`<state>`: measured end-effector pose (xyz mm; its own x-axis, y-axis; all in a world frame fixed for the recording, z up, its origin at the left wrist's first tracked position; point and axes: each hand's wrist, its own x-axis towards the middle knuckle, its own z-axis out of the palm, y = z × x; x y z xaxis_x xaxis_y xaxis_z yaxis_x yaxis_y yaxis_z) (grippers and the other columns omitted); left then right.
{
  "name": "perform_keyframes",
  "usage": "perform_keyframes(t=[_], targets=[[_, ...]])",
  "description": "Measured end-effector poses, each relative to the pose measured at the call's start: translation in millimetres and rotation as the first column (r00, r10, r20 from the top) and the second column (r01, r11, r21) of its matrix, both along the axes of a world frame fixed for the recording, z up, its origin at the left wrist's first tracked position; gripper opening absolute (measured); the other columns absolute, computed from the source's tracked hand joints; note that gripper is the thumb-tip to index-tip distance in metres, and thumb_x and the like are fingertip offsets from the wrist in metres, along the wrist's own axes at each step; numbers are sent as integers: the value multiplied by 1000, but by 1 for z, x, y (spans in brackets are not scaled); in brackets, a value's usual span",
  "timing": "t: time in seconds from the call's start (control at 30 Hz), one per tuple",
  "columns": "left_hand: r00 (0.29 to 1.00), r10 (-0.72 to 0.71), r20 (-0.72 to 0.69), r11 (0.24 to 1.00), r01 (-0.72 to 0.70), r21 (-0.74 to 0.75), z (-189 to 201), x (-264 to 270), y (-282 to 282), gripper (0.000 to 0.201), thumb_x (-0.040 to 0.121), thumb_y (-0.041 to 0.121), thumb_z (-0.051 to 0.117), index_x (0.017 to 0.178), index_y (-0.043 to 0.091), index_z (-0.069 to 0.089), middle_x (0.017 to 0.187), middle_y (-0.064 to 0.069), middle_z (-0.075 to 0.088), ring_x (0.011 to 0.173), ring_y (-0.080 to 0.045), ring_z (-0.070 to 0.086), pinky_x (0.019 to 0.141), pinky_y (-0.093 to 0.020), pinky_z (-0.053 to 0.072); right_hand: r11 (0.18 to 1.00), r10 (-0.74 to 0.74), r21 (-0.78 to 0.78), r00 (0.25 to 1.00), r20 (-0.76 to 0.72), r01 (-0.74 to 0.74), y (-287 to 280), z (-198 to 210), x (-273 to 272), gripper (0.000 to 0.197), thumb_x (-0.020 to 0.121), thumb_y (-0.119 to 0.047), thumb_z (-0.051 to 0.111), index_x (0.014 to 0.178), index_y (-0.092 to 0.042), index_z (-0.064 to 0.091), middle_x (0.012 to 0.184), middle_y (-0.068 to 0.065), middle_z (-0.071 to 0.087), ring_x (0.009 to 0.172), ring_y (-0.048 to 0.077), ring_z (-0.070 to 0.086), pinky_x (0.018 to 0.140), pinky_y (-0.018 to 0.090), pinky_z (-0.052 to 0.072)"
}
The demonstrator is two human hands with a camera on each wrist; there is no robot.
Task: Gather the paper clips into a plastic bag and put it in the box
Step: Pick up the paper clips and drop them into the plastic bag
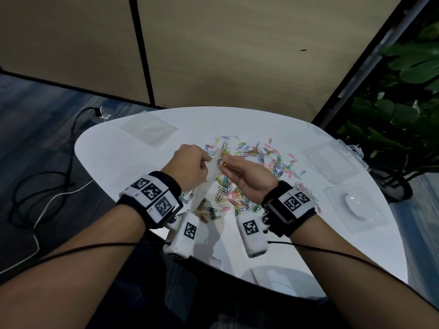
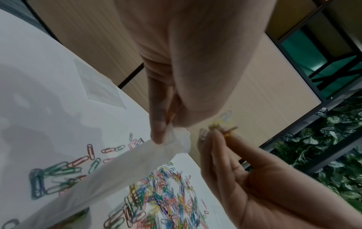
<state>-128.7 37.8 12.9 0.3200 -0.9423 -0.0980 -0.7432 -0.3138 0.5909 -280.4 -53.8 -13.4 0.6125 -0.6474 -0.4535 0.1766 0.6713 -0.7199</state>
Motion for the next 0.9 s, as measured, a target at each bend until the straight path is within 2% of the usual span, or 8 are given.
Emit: perform_keyframes(t=[0.27, 0.33, 0.43, 0.57, 0.67, 0.77, 0.83, 0.9], targets=[[999, -41, -20, 998, 40, -53, -1, -28, -7, 29, 84, 4, 51, 95, 9, 78, 90, -14, 73, 84, -28, 67, 80, -35, 57, 951, -102, -307, 905, -414, -33, 17, -9, 8, 15, 89, 5, 61, 80, -2, 71, 73, 11, 70, 62, 16, 69, 61, 21, 58], [998, -69, -12, 997, 68, -28, -3, -30, -8, 27, 83, 4, 50, 85, 9, 76, 77, -13, 69, 74, -28, 62, 71, -31, 55, 856, -135, -477, 804, -579, -200, 17, -9, 8, 16, 83, 4, 60, 78, -5, 72, 66, 7, 68, 59, 17, 66, 59, 22, 57], [998, -67, 2, 998, 67, -20, -2, -26, -8, 26, 80, 4, 49, 79, 10, 74, 72, -13, 67, 71, -31, 61, 64, -31, 53, 572, -191, -591, 608, -771, -569, 16, 0, 11, 18, 83, -1, 60, 74, -12, 72, 64, -4, 63, 58, 7, 58, 55, 10, 46], [1000, -19, 9, 999, 19, -49, 9, -12, -7, 30, 85, 2, 52, 95, 11, 79, 87, -11, 73, 81, -28, 68, 78, -36, 57, 365, -120, -469, 459, -880, -804, 9, 28, 29, 27, 86, -8, 62, 111, -9, 74, 114, 7, 70, 106, 20, 65, 94, 28, 51], [997, 82, -9, 991, -82, -106, 16, 8, -5, 33, 85, 2, 52, 100, 14, 78, 84, -9, 73, 79, -26, 69, 80, -33, 58, 323, -131, -643, 640, -757, -694, 4, 56, 39, 17, 86, -10, 64, 93, -9, 79, 88, 8, 77, 84, 19, 73, 84, 31, 58], [982, 183, -42, 971, -187, -146, 21, 36, 4, 31, 85, 5, 56, 107, 12, 76, 89, -5, 74, 83, -21, 69, 88, -30, 56, 525, -119, -771, 866, -486, -360, -8, 59, 43, 13, 85, -5, 67, 90, -7, 78, 83, 9, 77, 74, 19, 75, 78, 33, 61], [972, 229, -52, 958, -234, -164, 26, 54, 15, 30, 85, 4, 55, 106, 11, 76, 87, -6, 76, 89, -26, 70, 89, -34, 56, 643, -120, -709, 876, -466, -289, -17, 40, 46, 14, 87, -3, 64, 92, -7, 77, 86, 11, 76, 77, 22, 75, 80, 37, 61], [961, 268, -64, 945, -275, -176, 30, 70, 28, 29, 85, 2, 55, 103, 10, 76, 83, -8, 77, 87, -28, 72, 78, -28, 54, 599, -79, -634, 752, -654, -489, -24, 10, 53, 18, 91, -7, 61, 100, -11, 76, 99, 9, 76, 88, 21, 73, 89, 37, 58]])
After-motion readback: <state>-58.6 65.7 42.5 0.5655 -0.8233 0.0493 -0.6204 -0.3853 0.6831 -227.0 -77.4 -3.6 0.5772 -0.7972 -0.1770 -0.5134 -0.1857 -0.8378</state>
